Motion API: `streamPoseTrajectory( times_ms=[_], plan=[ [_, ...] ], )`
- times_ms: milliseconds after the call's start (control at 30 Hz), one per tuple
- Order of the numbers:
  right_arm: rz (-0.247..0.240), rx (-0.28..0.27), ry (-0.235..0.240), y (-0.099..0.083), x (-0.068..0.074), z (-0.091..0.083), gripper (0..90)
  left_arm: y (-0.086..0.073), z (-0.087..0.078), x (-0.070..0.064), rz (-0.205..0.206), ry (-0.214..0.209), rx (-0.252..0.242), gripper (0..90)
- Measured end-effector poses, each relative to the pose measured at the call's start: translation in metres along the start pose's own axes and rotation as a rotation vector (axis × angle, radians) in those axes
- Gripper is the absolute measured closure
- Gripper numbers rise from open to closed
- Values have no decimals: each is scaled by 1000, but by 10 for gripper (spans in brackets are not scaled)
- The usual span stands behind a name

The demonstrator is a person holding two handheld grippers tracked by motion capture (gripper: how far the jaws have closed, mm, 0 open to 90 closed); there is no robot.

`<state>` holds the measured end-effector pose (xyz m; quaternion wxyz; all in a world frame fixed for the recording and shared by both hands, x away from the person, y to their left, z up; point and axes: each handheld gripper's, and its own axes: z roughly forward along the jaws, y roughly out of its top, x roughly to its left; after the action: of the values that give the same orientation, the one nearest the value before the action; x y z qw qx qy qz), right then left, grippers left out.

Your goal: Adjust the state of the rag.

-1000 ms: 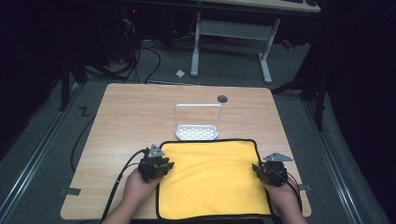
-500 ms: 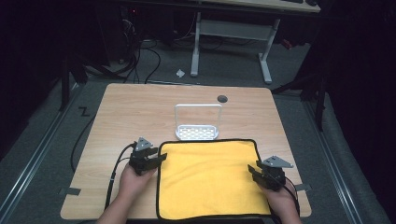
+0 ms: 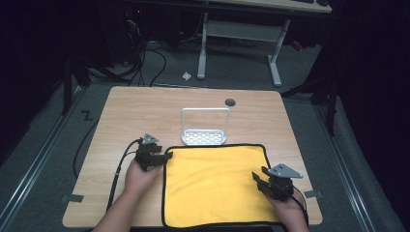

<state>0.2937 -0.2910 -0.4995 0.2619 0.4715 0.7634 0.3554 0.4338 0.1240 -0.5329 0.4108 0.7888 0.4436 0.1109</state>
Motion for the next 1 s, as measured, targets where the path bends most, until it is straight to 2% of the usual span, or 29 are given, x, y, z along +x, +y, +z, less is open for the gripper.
streamPoseTrajectory(
  times_ms=[133,300,400,467,633,733,900,1000],
  plan=[
    [-26,-4,27,4,15,0,536,1,5,-3,18,1,-12,417],
    [-63,2,51,5,29,3,533,2,5,-4,18,20,-12,471],
    [-74,14,60,5,33,6,533,2,6,-6,32,27,-10,566],
    [-75,21,62,4,33,8,533,3,7,-8,38,26,-5,584],
    [-72,29,64,3,33,10,534,3,9,-14,83,72,-2,689],
    [-72,33,72,2,34,10,534,1,8,-15,95,65,-4,729],
    [-82,37,88,2,38,12,533,-1,7,-13,76,24,-9,830],
    [-90,18,99,5,44,10,533,-1,5,-5,2,-34,-23,855]
  ],
)
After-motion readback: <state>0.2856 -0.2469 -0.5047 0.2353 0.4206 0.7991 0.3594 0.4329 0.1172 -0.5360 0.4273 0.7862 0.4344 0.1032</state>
